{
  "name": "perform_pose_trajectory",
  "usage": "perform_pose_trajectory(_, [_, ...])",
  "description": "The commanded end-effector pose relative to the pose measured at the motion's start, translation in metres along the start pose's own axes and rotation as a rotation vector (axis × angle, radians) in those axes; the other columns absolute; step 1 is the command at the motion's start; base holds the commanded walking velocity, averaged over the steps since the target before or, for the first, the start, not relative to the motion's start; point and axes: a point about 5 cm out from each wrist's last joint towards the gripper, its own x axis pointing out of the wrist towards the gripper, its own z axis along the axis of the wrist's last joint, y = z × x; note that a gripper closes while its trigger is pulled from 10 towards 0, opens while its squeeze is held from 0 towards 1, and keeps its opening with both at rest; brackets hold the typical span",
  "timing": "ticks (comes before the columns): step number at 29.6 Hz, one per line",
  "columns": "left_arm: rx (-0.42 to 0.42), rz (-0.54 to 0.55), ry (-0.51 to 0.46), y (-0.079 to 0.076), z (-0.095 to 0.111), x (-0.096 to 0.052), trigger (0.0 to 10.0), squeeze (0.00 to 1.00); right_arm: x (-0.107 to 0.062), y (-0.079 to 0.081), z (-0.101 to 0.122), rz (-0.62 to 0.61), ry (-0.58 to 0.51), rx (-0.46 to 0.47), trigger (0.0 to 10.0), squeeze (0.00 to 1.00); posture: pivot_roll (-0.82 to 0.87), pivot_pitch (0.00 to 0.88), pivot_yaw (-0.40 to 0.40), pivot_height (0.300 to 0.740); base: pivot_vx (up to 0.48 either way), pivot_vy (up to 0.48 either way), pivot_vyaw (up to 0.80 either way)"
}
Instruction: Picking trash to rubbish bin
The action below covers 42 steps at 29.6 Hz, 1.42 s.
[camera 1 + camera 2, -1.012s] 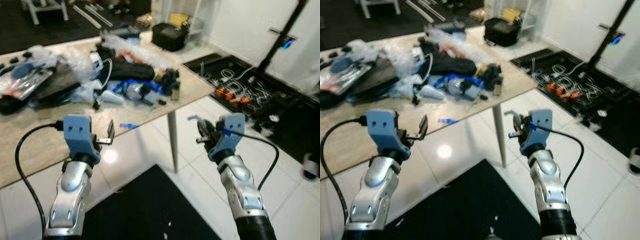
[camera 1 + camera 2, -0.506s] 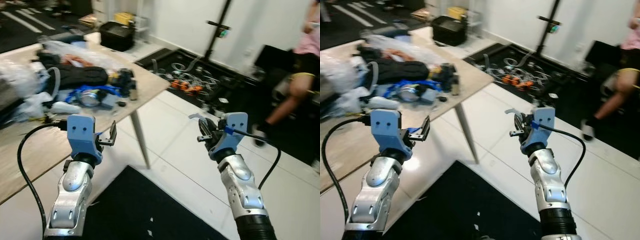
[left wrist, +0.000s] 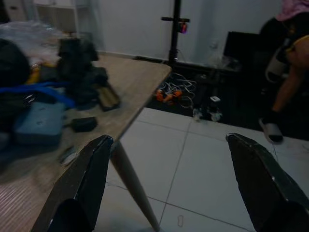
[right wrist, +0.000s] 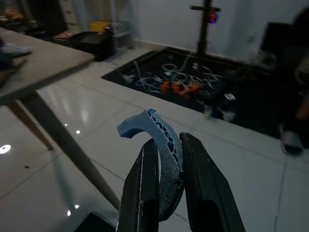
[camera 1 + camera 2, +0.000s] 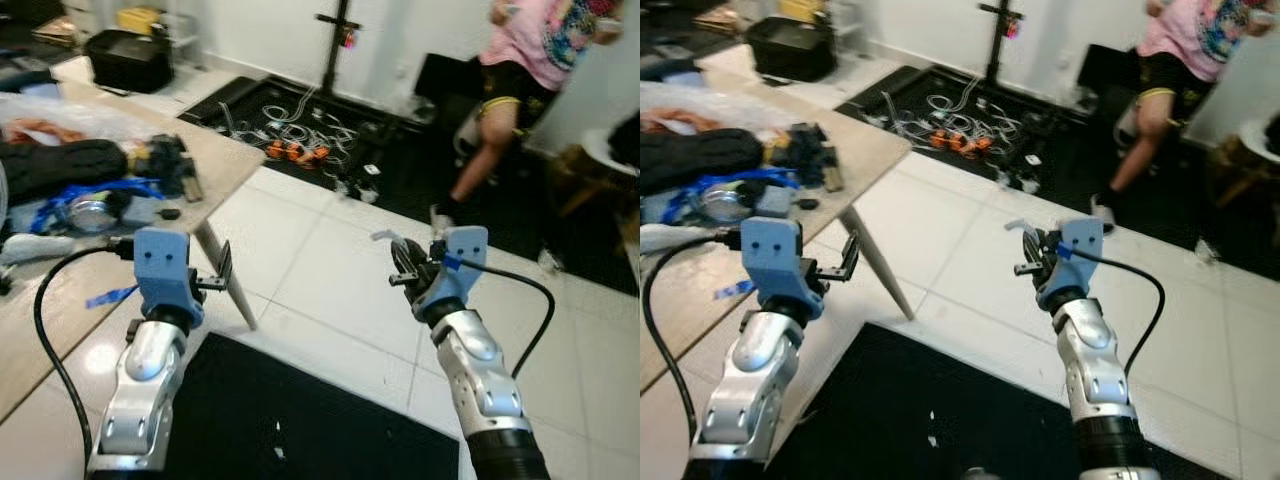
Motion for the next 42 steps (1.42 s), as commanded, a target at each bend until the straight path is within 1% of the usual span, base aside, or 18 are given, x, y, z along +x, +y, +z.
perform_pose_trajectory(1, [0.012, -0.02, 0.011, -0.004, -0.003, 0.0, 10.0, 0.0, -0.003, -0.004, -0.004, -0.015, 0.017, -0.005, 10.0, 0.0, 0.02, 0.133, -0.061, 0.74, 0.0, 0.0, -0.73])
perform_pose_trajectory(15, [0.006, -0.026, 0.016, -0.006, -0.003, 0.001, 10.0, 0.0, -0.002, -0.004, -0.004, -0.016, 0.018, -0.011, 10.0, 0.0, 0.02, 0.129, -0.056, 0.74, 0.0, 0.0, -0.73])
perform_pose_trajectory(16, [0.015, -0.041, 0.014, -0.006, -0.002, 0.003, 10.0, 0.0, -0.003, -0.004, -0.006, -0.025, 0.018, -0.005, 10.0, 0.0, 0.04, 0.122, -0.035, 0.74, 0.0, 0.0, -0.74])
perform_pose_trajectory(18, [0.028, -0.062, 0.012, -0.006, 0.0, 0.006, 10.0, 0.0, -0.004, -0.003, -0.009, -0.04, 0.019, 0.006, 10.0, 0.0, 0.04, 0.124, -0.021, 0.74, 0.0, 0.0, -0.74])
perform_pose_trajectory(21, [0.033, -0.068, 0.013, -0.005, 0.0, 0.006, 10.0, 0.0, -0.005, -0.002, -0.01, -0.048, 0.019, 0.011, 10.0, 0.0, 0.04, 0.123, -0.016, 0.74, 0.0, 0.0, -0.74])
perform_pose_trajectory(23, [0.039, -0.087, 0.016, -0.004, 0.0, 0.008, 10.0, 0.0, -0.007, -0.001, -0.011, -0.056, 0.016, 0.017, 10.0, 0.0, 0.04, 0.116, 0.007, 0.74, 0.0, 0.0, -0.75])
perform_pose_trajectory(27, [0.05, -0.105, 0.02, -0.004, 0.0, 0.011, 10.0, 0.0, -0.008, -0.001, -0.011, -0.068, 0.011, 0.021, 10.0, 0.0, 0.04, 0.12, 0.021, 0.74, 0.0, 0.0, -0.74])
perform_pose_trajectory(28, [0.061, -0.124, 0.016, -0.006, 0.001, 0.014, 10.0, 0.0, -0.009, -0.001, -0.011, -0.076, 0.009, 0.023, 10.0, 0.0, 0.04, 0.123, 0.032, 0.74, 0.0, 0.0, -0.8])
perform_pose_trajectory(33, [0.071, -0.158, 0.018, -0.011, 0.0, 0.016, 10.0, 0.0, -0.013, -0.001, -0.014, -0.077, 0.012, 0.022, 10.0, 0.0, 0.03, 0.118, 0.039, 0.74, 0.0, 0.0, -0.8])
perform_pose_trajectory(38, [0.067, -0.157, 0.018, -0.012, 0.0, 0.017, 10.0, 0.0, -0.014, -0.001, -0.014, -0.077, 0.014, 0.022, 10.0, 0.0, 0.04, 0.114, 0.036, 0.74, 0.0, 0.0, -0.79])
perform_pose_trajectory(42, [0.066, -0.151, 0.021, -0.009, 0.0, 0.017, 10.0, 0.0, -0.012, -0.002, -0.014, -0.082, 0.016, 0.021, 10.0, 0.0, 0.04, 0.127, 0.034, 0.74, 0.0, 0.0, -0.76])
